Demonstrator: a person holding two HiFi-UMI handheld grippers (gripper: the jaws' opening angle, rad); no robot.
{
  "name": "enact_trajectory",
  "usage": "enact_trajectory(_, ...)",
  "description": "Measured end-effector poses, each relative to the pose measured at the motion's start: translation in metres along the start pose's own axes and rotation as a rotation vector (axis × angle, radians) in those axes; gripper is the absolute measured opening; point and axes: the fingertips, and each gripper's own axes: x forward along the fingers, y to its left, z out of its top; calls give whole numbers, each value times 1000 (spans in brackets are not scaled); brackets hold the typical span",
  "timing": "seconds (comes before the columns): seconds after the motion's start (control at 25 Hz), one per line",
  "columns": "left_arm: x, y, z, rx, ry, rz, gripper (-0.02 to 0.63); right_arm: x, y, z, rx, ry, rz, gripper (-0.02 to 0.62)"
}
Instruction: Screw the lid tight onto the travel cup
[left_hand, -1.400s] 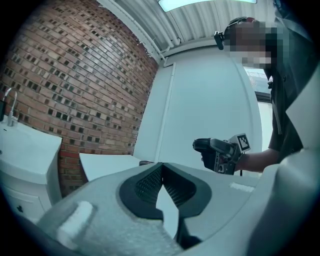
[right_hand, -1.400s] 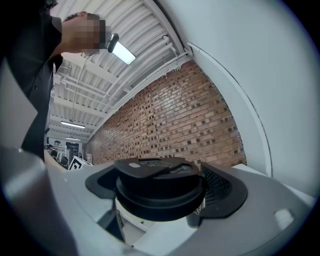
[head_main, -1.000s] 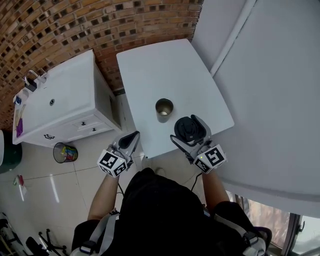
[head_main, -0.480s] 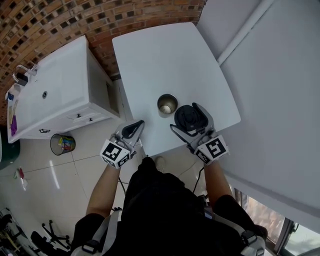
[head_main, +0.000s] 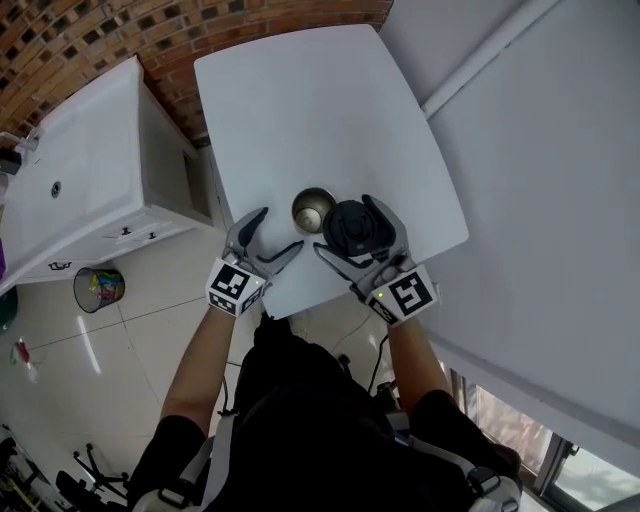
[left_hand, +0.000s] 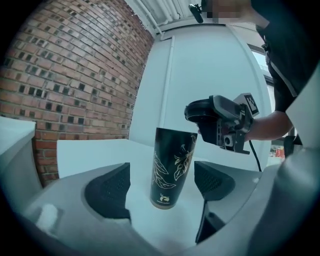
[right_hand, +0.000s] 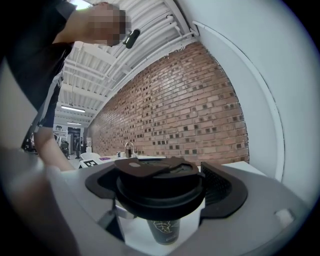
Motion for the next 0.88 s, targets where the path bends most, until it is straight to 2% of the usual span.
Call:
enact_trajectory(0.16,18,-8,-13,36,45,-63,413,-2,-7,-1,-29,12,-14,474)
enact_trajectory(0.24,24,-8,-17,25,42,-70,413,-5,-10,-2,-45,17,-26,474)
enact_trajectory(0.36,33,-9,-23,25,54,-89,413,-7,-13,-1,-30,8,-43,474)
enact_trajectory(0.48,43,-12,-31,45,75,-132,413,-10,-14,-7,-15,27,-65,474)
enact_trajectory(0.88,69,-11,-48,126,116,-195,411,-12,-14,-8,20,19,-96,474)
